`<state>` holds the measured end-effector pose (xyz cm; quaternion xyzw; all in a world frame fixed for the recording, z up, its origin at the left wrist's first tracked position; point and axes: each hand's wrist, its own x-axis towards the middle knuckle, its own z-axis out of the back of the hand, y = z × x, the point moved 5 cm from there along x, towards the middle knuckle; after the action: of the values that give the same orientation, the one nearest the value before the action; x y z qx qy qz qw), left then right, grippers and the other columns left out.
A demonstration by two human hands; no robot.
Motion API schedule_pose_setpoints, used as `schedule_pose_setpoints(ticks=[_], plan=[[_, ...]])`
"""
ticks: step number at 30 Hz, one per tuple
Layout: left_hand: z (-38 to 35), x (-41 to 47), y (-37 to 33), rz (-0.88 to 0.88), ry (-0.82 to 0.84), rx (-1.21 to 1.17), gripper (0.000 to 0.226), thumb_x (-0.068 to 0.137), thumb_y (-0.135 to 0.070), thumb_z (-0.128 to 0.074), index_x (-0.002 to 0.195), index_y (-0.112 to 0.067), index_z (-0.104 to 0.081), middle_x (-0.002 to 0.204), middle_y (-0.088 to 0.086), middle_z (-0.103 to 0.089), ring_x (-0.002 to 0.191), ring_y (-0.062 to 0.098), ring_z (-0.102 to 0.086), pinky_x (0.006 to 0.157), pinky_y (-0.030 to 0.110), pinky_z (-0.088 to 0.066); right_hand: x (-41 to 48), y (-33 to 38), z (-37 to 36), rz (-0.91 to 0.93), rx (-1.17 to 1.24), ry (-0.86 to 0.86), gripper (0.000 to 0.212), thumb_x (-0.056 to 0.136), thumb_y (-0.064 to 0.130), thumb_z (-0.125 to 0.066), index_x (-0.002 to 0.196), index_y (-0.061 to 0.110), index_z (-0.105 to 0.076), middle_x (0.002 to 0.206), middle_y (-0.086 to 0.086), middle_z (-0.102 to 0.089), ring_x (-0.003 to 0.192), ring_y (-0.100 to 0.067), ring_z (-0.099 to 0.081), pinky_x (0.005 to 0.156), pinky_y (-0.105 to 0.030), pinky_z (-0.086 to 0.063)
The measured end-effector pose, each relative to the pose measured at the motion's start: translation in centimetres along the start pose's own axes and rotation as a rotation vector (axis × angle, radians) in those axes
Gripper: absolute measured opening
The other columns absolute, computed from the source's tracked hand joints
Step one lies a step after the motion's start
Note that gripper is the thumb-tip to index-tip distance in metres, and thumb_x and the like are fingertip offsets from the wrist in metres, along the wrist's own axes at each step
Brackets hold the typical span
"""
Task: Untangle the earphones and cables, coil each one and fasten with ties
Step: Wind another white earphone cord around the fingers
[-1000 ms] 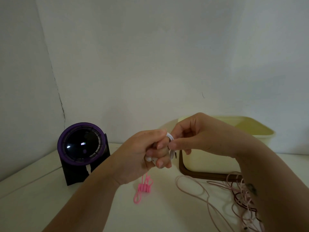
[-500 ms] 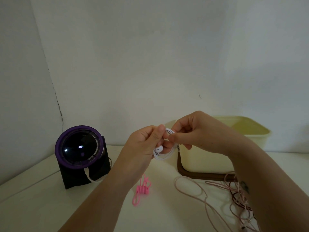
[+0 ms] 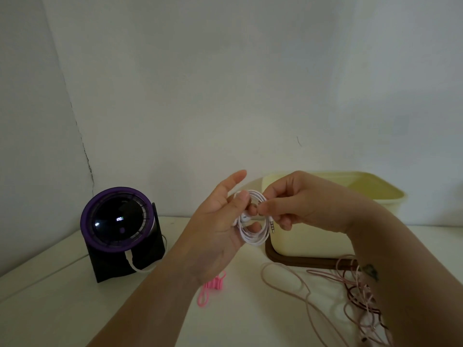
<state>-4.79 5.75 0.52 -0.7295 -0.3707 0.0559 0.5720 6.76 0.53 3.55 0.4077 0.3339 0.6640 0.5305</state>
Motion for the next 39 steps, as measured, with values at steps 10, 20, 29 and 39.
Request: schedule_pose_setpoints(ticks=[10, 20, 29, 39], plan=[[0.5, -0.7, -2.1, -0.381, -0.097, 1.154, 0.017, 0.098, -0.029, -0.039, 0.103, -0.033, -0.054, 0.094, -0.014, -0.06, 0.086, -0.003, -0.055, 0.072, 0.008, -0.039, 0.3, -0.1, -0.4, 0.005, 0.198, 0.024, 0.014, 0.065, 0.021, -0.07, 0.056, 0.012, -0.064, 0.051, -0.001, -0.051, 0.046, -0.009, -0.043, 0.049, -0.018, -0.041], [1.3, -0.2, -1.8, -0.21, -0.053, 1.025, 0.028, 0.1, -0.023, -0.037, 0.075, -0.027, -0.051, 0.068, -0.009, -0.05, 0.059, -0.002, -0.046, 0.058, 0.012, -0.035, 0.6, 0.0, -0.3, 0.027, 0.122, -0.051, 0.018, 0.064, 0.03, -0.071, 0.063, 0.013, -0.067, 0.057, -0.003, -0.052, 0.049, -0.01, -0.045, 0.052, -0.019, -0.042], [1.6, -0.1, -1.6, -0.114, -0.016, 0.928, 0.023, 0.099, -0.028, -0.038, 0.088, -0.025, -0.058, 0.061, -0.02, -0.051, 0.062, -0.002, -0.048, 0.066, 0.018, -0.044, 0.6, 0.0, 0.0, 0.009, 0.066, -0.14, 0.019, 0.07, 0.025, -0.074, 0.067, 0.009, -0.066, 0.055, -0.001, -0.051, 0.051, -0.01, -0.044, 0.053, -0.02, -0.04], [2.0, -1.1, -1.4, 0.067, 0.139, 1.362, 0.023, 0.101, -0.025, -0.036, 0.082, -0.035, -0.046, 0.074, -0.01, -0.05, 0.056, -0.004, -0.047, 0.056, 0.011, -0.037, 0.2, 0.5, -0.4, -0.035, -0.429, -0.149, 0.011, 0.087, 0.024, -0.065, 0.085, 0.016, -0.072, 0.074, -0.002, -0.073, 0.065, -0.008, -0.063, 0.068, -0.026, -0.054]])
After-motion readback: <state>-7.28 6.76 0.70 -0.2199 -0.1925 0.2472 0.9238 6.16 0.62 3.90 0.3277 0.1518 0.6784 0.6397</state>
